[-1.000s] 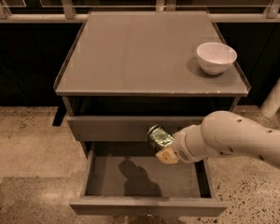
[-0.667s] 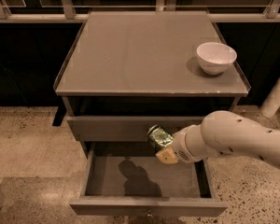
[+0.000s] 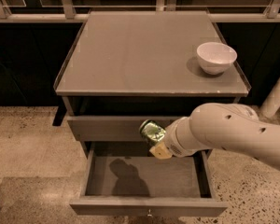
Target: Pick green can from middle drawer and place on counter
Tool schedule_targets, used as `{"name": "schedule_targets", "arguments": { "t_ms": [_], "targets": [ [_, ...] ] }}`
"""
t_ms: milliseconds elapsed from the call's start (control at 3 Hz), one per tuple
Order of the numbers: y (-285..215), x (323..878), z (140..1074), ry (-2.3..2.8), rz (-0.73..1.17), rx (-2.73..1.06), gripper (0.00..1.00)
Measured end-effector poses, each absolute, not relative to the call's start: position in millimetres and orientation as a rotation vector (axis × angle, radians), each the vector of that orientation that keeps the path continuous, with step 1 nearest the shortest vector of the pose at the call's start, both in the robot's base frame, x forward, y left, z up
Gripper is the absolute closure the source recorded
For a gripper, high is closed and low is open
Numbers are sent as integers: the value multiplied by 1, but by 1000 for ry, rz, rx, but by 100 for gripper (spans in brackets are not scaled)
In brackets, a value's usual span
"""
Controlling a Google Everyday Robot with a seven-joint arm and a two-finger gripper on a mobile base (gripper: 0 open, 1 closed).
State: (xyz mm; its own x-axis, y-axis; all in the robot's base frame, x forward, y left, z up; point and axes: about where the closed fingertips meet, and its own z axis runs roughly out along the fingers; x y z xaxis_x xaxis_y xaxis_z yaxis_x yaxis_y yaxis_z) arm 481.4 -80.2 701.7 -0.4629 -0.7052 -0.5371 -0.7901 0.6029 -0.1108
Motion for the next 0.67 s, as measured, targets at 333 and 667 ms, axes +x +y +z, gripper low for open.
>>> {"name": "schedule_targets", "arguments": {
  "t_ms": [333, 667],
  "targets": [
    [-62, 482, 743, 2222, 103, -1248, 100],
    [-51, 480, 776, 2171, 2, -1288, 100]
  ]
}}
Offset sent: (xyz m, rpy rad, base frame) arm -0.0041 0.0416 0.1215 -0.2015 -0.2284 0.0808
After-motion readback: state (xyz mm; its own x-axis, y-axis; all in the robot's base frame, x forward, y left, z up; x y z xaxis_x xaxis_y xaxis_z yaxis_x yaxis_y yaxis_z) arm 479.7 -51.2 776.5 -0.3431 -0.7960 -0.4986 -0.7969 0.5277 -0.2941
